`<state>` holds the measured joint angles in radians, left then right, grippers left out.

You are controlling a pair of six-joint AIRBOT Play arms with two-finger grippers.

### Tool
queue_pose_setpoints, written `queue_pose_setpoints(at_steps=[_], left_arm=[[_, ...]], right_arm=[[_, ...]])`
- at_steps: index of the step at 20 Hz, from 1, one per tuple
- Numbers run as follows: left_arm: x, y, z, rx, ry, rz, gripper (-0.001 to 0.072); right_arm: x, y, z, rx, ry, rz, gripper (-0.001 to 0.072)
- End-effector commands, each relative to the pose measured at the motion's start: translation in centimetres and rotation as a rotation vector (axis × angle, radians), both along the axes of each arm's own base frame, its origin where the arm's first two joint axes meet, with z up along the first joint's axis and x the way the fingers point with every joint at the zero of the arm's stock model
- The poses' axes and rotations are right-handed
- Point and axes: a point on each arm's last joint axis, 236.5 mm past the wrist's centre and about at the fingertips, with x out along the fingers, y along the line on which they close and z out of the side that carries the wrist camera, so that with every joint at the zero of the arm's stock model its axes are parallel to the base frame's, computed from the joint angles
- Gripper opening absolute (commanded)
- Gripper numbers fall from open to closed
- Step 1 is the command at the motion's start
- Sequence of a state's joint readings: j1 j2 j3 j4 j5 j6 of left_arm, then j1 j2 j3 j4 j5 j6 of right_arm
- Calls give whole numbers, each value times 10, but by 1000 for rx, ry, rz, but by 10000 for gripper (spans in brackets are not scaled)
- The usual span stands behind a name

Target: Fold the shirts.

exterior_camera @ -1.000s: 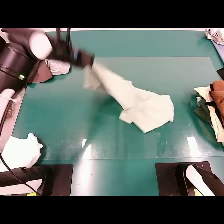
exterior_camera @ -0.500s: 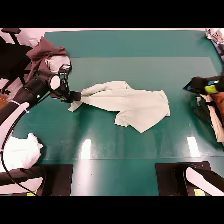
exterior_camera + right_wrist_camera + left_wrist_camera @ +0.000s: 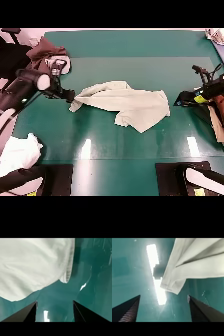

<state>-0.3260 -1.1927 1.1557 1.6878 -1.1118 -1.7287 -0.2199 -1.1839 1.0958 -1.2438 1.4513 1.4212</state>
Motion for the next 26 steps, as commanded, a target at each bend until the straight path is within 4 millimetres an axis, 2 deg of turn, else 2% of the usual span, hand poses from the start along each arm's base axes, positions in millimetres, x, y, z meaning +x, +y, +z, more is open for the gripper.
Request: queue_pose_setpoints(at_steps=[1, 3, 5, 7, 9, 11, 12, 14, 16, 18, 24, 25, 26], left_arm=[[-13, 7, 40, -5, -80, -44, 682], [-14, 12, 39, -102, -51, 5, 681], [-6, 17, 45, -243, -56, 56, 681], [0, 18, 51, -413, -43, 86, 681], [4, 22, 49, -543, -4, 99, 681], [11, 32, 37, -617, 30, 143, 681], [11, 37, 25, -627, 63, 166, 681], [8, 37, 5, -625, 119, 159, 681], [8, 38, -5, -627, 134, 173, 681], [9, 39, -6, -621, 128, 177, 681], [9, 39, -6, -616, 124, 162, 681], [9, 39, -6, -615, 124, 161, 681], [8, 39, -7, -614, 125, 161, 681]], right_arm=[[-16, 15, -17, 144, -10, -55, 523], [-27, 27, -30, 261, -69, -110, 523], [-35, 30, -41, 328, -130, -176, 523], [-41, 31, -50, 363, -186, -232, 523], [-46, 35, -59, 370, -226, -266, 523], [-53, 36, -73, 347, -231, -288, 523], [-57, 37, -79, 339, -231, -298, 523], [-58, 39, -87, 320, -252, -314, 523], [-50, 42, -88, 312, -308, -322, 523], [-40, 50, -91, 318, -334, -344, 523], [-12, 101, -119, 312, -319, -262, 521], [-7, 111, -118, 319, -311, -227, 503], [-1, 121, -112, 337, -310, -193, 405]])
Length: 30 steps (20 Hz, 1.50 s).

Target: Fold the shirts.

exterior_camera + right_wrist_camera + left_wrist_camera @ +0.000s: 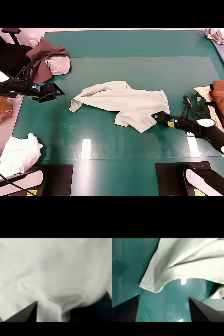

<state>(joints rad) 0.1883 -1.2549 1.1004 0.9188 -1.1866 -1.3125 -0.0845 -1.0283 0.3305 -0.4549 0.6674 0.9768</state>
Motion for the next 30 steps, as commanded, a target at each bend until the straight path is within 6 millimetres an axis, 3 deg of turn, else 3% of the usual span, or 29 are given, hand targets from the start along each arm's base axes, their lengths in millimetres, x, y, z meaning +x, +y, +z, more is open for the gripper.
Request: queue_pose_setpoints(at_steps=[1, 2, 3, 8, 14, 18, 21, 24, 28, 30], left_arm=[[0, 0, 0, 0, -1, -3, 681], [0, 0, 0, 0, 0, -3, 681], [-1, 0, -1, 0, 2, -5, 681], [-14, -1, -14, 5, 52, -21, 682], [-38, -2, -63, -3, 143, 17, 684], [-33, 4, -79, 19, 111, 43, 684], [-36, -11, -90, -31, 150, 4, 683], [-39, -25, -102, 18, 150, -63, 682], [-28, -34, -114, 119, 91, -103, 678], [-28, -36, -124, 134, 106, -103, 641]], right_arm=[[20, 32, 8, 8, -23, 97, 227], [24, 38, 19, 20, -35, 137, 81], [25, 41, 30, 31, -26, 174, 26], [8, 12, 59, 25, 152, 247, 24], [29, -2, 103, 53, 100, 245, 24], [32, -2, 111, 52, 89, 246, 25], [31, -2, 111, 56, 95, 250, 25], [30, -1, 111, 57, 96, 251, 25], [27, 0, 111, 62, 104, 261, 25], [27, 0, 111, 63, 106, 263, 25]])
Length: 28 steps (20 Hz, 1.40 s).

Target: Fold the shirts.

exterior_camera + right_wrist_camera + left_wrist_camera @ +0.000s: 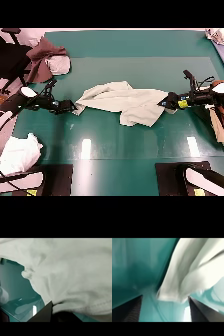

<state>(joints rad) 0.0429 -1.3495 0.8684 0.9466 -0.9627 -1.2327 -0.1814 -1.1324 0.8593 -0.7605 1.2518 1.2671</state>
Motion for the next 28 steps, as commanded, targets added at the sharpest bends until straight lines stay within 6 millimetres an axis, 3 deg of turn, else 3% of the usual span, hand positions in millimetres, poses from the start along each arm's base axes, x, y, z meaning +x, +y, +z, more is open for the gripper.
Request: queue_pose_setpoints(at_steps=[1, 3, 4, 5, 8, 9, 10, 14, 16, 17, 21, 24, 26, 28], left_arm=[[3, -1, -19, 55, 4, -9, 641], [2, -3, -27, 42, 29, -1, 640], [0, -6, -29, 30, 45, -2, 515], [-3, -8, -31, 18, 61, -5, 438], [-10, -10, -30, 14, 75, -34, 407], [-11, -11, -30, 14, 75, -46, 233], [-11, -11, -29, 10, 72, -51, 167], [-11, -20, -23, -34, 68, -55, 170], [-12, -21, -19, -35, 75, -73, 402], [-13, -21, -15, -39, 80, -85, 442], [-17, -11, 3, 25, 49, -182, 443], [-29, 28, 3, 204, 48, -244, 443], [-24, 42, 6, 206, 41, -184, 442], [-13, 43, 11, 155, 15, -118, 442]], right_arm=[[-2, 1, 1, 4, 5, 6, 25], [-3, 1, 1, 5, 10, 11, 25], [-3, 1, 1, 5, 9, 11, 25], [-3, 1, 1, 5, 9, 11, 25], [-3, 1, 1, 5, 8, 9, 25], [-3, 1, 1, 5, 8, 9, 25], [-3, 1, 1, 5, 9, 10, 25], [-3, 1, 1, 5, 10, 11, 25], [-3, 1, 1, 5, 10, 11, 25], [-3, 1, 1, 5, 10, 11, 25], [-6, 2, 0, 8, 19, 21, 25], [-6, 2, 0, 6, 19, 21, 25], [-7, 2, 0, 5, 19, 22, 25], [-7, 2, 0, 6, 20, 22, 25]])
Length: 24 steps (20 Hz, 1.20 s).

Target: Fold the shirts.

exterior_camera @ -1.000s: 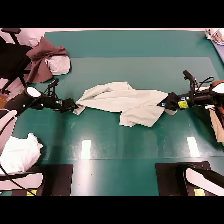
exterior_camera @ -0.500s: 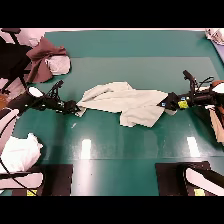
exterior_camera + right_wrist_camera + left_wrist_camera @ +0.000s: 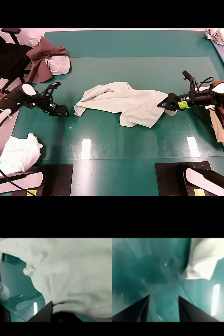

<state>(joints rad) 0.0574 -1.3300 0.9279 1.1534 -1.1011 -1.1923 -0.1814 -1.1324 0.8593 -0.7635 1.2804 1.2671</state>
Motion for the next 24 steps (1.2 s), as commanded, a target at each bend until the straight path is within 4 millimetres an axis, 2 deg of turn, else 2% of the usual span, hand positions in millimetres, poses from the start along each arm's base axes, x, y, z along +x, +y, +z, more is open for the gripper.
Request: queue_pose_setpoints(at_steps=[1, 3, 8, 10, 12, 15, 19, 22, 24], left_arm=[[11, 6, 9, -36, -31, 72, 442], [15, -4, 12, -84, -45, 86, 442], [18, -5, 7, -92, -58, 110, 442], [15, -13, 9, -130, -48, 110, 441], [14, -31, 19, -219, -44, 107, 440], [26, -63, 44, -371, -105, 91, 421], [24, -85, 30, -260, -155, -18, 422], [26, -75, 17, -147, -169, -39, 423], [14, -63, 11, -87, -130, -86, 423]], right_arm=[[0, 0, 0, 0, 0, 1, 25], [0, 0, 0, 0, -1, 0, 25], [0, 0, 0, 1, 0, 0, 25], [0, 0, 0, 1, 0, 0, 25], [0, 0, 0, 1, 0, 0, 25], [0, 0, 1, 2, 0, 0, 25], [0, 1, 1, 4, 1, 0, 25], [-1, 1, 1, 6, 4, 4, 25], [-3, 1, 1, 7, 8, 8, 25]])
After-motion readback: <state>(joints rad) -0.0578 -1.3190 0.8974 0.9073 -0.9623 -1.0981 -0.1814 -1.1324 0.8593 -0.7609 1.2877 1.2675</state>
